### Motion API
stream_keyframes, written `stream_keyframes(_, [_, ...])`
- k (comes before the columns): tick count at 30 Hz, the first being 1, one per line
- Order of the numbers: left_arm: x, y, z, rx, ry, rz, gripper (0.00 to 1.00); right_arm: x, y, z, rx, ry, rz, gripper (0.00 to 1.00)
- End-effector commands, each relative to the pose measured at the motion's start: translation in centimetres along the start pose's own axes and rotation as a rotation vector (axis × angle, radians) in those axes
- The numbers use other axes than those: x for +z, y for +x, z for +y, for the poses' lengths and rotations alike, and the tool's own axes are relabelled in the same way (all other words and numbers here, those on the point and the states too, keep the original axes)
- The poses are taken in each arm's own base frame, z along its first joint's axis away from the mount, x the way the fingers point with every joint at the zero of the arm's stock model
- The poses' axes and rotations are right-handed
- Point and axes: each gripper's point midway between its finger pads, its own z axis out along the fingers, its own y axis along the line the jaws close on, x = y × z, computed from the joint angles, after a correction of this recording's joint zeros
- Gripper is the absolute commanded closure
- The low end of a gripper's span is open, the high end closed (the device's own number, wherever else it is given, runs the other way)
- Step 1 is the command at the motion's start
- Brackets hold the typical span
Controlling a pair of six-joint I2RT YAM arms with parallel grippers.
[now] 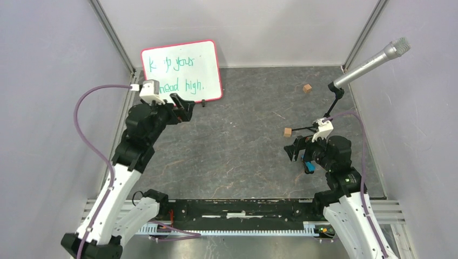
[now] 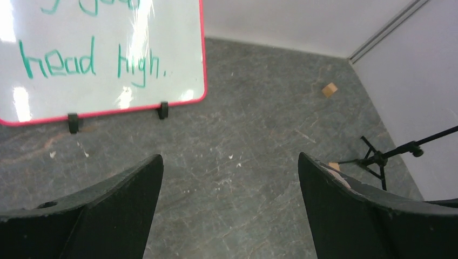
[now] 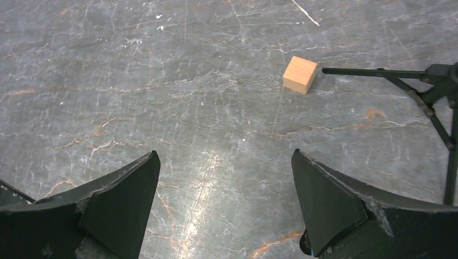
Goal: Erase the whiteboard
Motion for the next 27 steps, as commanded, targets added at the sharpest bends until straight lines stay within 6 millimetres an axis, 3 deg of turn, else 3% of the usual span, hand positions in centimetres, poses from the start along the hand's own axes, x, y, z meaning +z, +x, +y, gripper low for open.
stream_keyframes(1, [2.3, 4.0, 0.7, -0.089, -0.044, 0.148, 0.00, 0.6, -1.4, 1.2, -0.031, -0.079, -0.055, 0.02])
stream_keyframes(3, [3.2, 6.4, 0.4, -0.079, -0.008, 0.242, 0.00, 0.6, -1.5, 1.1, -0.044, -0.074, -0.065, 0.02])
stream_keyframes(8, [6.2, 11.8, 2.7, -0.116, -0.124, 0.421, 0.00, 0.4, -2.1, 1.7, -0.067, -0.110, -0.097, 0.02])
stream_keyframes(15, [12.6, 18.1, 6.3, -0.083, -0.235, 0.524, 0.00, -0.6, -2.9, 3.0, -0.081, -0.166, -0.147, 0.02])
stream_keyframes(20, [17.1, 19.9, 8.1, -0.019, -0.258, 0.500, 0.06, -2.0, -3.8, 4.2, -0.094, -0.209, -0.181, 0.02])
stream_keyframes(23, [19.5, 20.8, 8.0, 0.008, -0.239, 0.532, 0.17, -2.8, -4.3, 4.4, -0.112, -0.210, -0.192, 0.02])
stream_keyframes(27, [21.5, 20.9, 9.9, 0.057, -0.335, 0.544, 0.21, -3.7, -4.4, 4.9, -0.131, -0.227, -0.197, 0.02])
